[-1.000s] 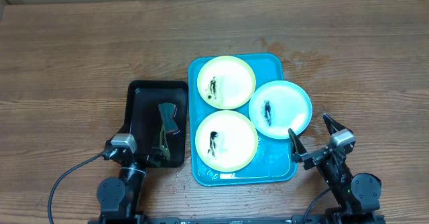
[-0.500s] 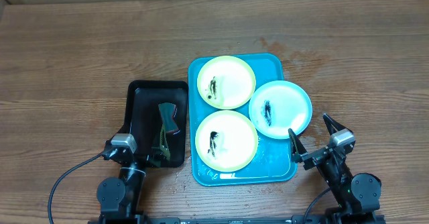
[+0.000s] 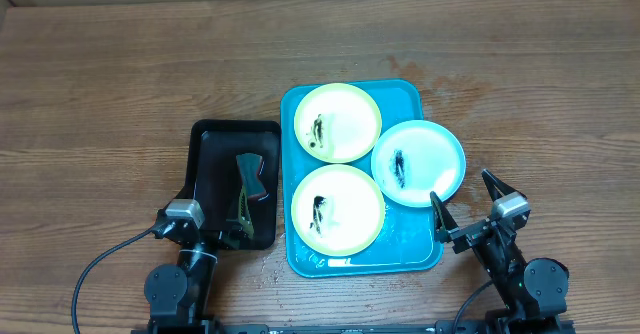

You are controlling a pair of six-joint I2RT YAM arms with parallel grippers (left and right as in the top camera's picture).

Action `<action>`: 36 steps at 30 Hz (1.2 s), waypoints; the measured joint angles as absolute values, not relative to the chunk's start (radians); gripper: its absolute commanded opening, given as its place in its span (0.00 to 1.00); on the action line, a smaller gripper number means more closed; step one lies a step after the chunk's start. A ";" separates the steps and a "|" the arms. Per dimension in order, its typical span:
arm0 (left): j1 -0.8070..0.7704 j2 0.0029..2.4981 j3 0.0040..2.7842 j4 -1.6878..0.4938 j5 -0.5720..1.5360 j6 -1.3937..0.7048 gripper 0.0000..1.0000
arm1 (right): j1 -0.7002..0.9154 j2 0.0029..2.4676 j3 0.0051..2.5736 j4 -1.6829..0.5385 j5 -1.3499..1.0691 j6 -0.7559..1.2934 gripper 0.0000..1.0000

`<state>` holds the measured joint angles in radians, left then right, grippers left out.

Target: Clean dirty plates on tray and stack at the side

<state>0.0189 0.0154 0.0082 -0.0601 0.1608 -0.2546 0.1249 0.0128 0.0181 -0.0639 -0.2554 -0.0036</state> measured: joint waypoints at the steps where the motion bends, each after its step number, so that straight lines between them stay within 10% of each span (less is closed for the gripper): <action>1: 0.019 0.015 0.008 -0.060 0.161 -0.255 1.00 | 0.125 0.013 0.018 -0.064 -0.256 -0.003 1.00; 23: 0.019 0.016 0.043 -0.066 0.217 -0.364 1.00 | 0.125 0.017 0.057 -0.126 -0.311 0.165 1.00; 36: 0.019 0.489 0.804 -0.703 0.183 -0.311 1.00 | 0.125 0.576 0.923 -0.844 -0.337 0.156 1.00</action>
<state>0.0189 0.4889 0.8040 -0.7033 0.1829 -0.3107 0.1249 0.5762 0.9226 -0.8440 -0.3367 0.1558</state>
